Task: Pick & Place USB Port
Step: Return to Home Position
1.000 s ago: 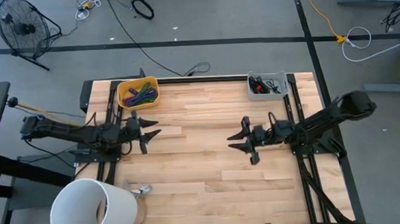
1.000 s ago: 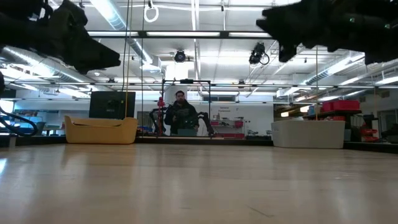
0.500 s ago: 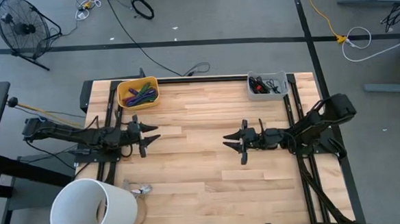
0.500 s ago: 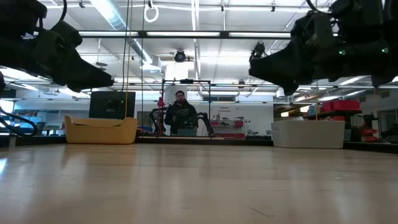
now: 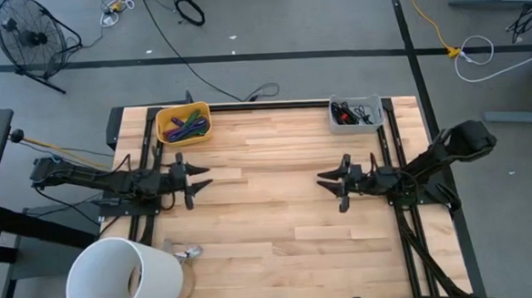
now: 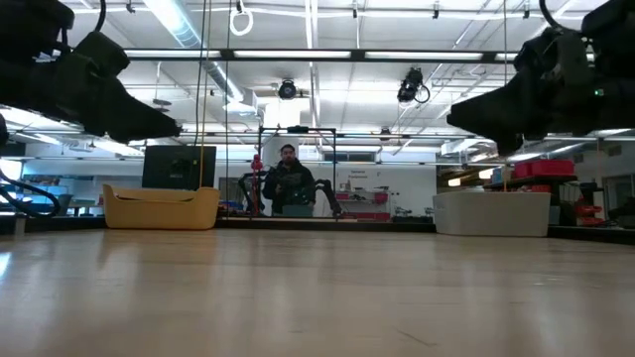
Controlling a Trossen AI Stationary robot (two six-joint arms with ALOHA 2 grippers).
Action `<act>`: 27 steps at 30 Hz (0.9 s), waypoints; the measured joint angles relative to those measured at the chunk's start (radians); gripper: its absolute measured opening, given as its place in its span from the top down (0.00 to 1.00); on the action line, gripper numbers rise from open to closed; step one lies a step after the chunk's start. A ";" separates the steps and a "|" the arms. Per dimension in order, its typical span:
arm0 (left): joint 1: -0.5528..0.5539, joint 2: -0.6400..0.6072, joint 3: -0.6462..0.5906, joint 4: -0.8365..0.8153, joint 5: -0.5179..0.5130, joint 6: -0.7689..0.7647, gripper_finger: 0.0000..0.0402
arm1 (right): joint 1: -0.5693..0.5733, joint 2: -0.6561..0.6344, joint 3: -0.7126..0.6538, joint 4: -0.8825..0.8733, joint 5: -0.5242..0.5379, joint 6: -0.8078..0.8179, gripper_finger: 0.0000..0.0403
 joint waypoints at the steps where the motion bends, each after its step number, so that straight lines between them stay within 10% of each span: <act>1: 0.000 0.002 0.000 -0.007 0.016 0.018 0.55 | 0.000 0.002 0.000 -0.009 0.009 0.020 0.72; 27: 0.000 0.000 -0.001 -0.087 -0.007 0.023 0.55 | 0.000 -0.058 0.001 -0.078 0.001 0.110 0.72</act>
